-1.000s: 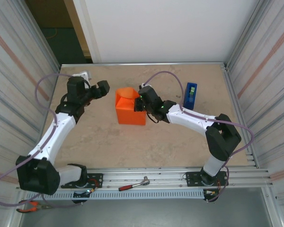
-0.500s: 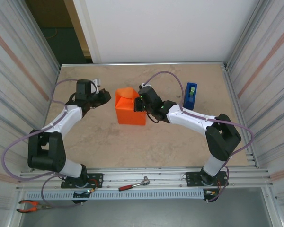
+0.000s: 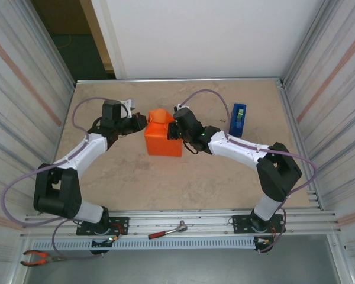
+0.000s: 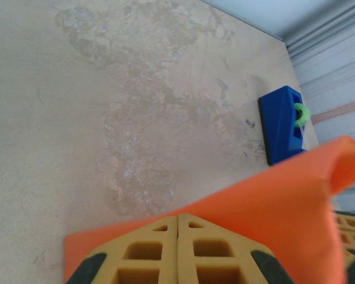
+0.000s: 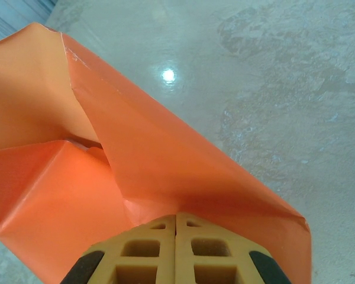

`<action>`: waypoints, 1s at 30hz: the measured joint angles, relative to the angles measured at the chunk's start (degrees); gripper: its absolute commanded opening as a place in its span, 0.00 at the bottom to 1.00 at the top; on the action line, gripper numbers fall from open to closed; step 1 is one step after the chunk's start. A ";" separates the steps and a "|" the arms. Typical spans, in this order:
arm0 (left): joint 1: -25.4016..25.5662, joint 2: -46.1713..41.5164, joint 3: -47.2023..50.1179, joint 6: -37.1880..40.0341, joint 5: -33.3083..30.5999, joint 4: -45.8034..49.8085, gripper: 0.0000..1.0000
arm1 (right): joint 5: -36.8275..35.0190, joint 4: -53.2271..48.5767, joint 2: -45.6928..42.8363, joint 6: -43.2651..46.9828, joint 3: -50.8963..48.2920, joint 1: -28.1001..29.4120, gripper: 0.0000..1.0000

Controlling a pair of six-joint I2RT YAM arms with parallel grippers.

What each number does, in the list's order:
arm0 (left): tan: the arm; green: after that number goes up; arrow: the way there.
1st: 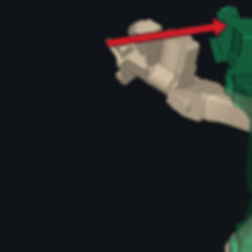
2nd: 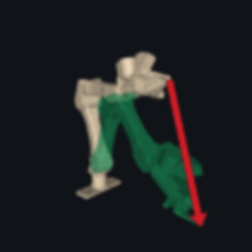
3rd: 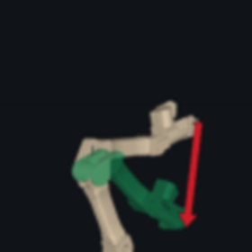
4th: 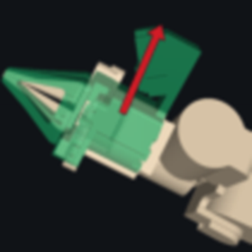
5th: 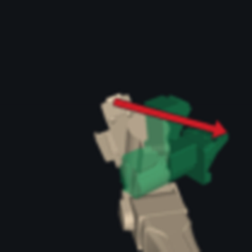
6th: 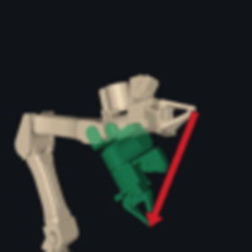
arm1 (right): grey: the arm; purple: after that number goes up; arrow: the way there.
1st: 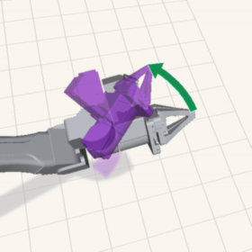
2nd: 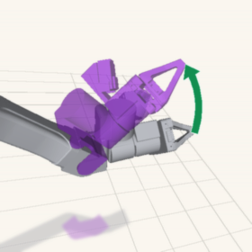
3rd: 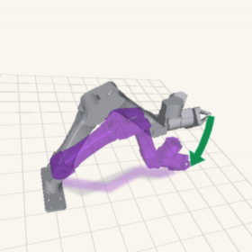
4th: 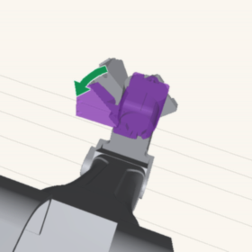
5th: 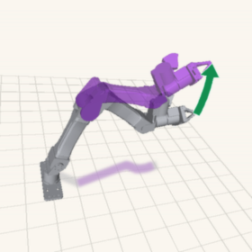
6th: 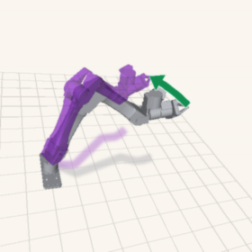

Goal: Wrap the gift box in paper

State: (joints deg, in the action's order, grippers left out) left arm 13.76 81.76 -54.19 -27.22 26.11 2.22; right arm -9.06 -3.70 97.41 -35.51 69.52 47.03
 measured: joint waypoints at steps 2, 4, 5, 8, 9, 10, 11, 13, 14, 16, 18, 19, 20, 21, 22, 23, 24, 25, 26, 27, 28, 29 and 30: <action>0.26 -0.90 0.22 0.42 0.00 0.00 0.08 | 0.02 0.02 0.00 0.00 0.00 0.00 0.00; 0.52 -1.05 0.22 0.87 -0.17 0.00 0.08 | 0.02 0.02 0.00 0.00 0.00 0.00 0.00; 0.52 -1.03 0.22 1.09 -0.22 0.07 0.08 | 0.00 0.02 0.00 0.00 0.00 0.00 0.00; 0.52 -0.57 -0.24 2.14 -1.14 0.68 0.09 | 0.00 0.02 0.00 0.00 0.00 0.00 0.00; 0.50 -0.13 -0.79 2.56 -1.68 1.05 0.08 | 0.00 0.02 0.00 0.00 0.00 0.00 0.00; 0.50 0.48 -1.60 3.02 -2.16 1.42 0.08 | 0.00 0.02 0.00 0.00 0.00 0.00 0.00; 0.48 1.03 -2.38 3.39 -2.67 1.90 0.08 | 0.00 0.02 0.00 0.00 0.00 0.00 0.00; 0.33 2.29 -4.26 4.22 -3.89 2.75 0.08 | 0.00 0.07 -0.04 0.00 -0.07 0.00 0.00; 0.15 2.78 -4.96 4.57 -4.35 2.91 0.08 | 0.00 0.15 -0.04 0.00 -0.11 0.00 0.00; -0.33 3.54 -5.95 5.09 -5.01 3.08 0.09 | 0.00 0.31 -0.17 0.00 -0.35 0.00 0.00; -0.66 3.93 -6.25 5.35 -5.16 3.08 0.10 | -0.04 0.44 -0.22 0.00 -0.42 0.09 0.00; -0.79 3.98 -6.25 5.53 -5.14 3.15 0.10 | -0.13 0.46 -0.26 0.00 -0.44 0.13 0.00; -0.79 3.98 -6.25 5.62 -5.11 3.23 0.10 | -0.17 0.46 -0.26 0.00 -0.46 0.17 0.00; -0.61 3.98 -6.25 5.81 -4.96 3.26 0.11 | -0.24 0.52 -0.26 0.00 -0.52 0.22 0.00; -0.46 3.96 -6.25 5.99 -4.68 3.19 0.11 | -0.31 0.52 -0.26 0.00 -0.55 0.22 0.00; -0.20 3.96 -6.21 6.05 -4.48 3.08 0.11 | -0.35 0.63 -0.26 0.00 -0.55 0.22 0.00; 0.07 3.93 -6.10 6.05 -4.07 2.93 0.11 | -0.35 0.63 -0.26 0.00 -0.55 0.22 0.00; 0.33 3.82 -5.88 6.05 -3.61 2.62 0.11 | -0.35 0.63 -0.26 0.00 -0.55 0.22 0.00; 0.66 3.56 -5.53 6.03 -3.17 2.19 0.11 | -0.35 0.63 -0.26 0.00 -0.55 0.22 0.00; 1.01 3.15 -5.01 6.03 -2.82 1.90 0.11 | -0.35 0.66 -0.26 0.00 -0.59 0.22 0.00; 1.27 2.78 -4.57 6.01 -2.49 1.79 0.11 | -0.35 0.66 -0.26 0.00 -0.59 0.22 0.00; 1.60 2.27 -3.98 6.01 -2.12 1.70 0.11 | -0.37 0.68 -0.26 0.00 -0.59 0.22 0.00; 1.90 1.79 -3.39 6.01 -1.88 1.53 0.11 | -0.37 0.70 -0.26 0.00 -0.63 0.22 0.00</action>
State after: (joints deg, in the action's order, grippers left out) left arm 15.66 83.55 -57.58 -21.21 24.23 3.75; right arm -9.43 -3.01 97.14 -35.51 68.88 47.24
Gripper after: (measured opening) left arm 0.112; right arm 0.063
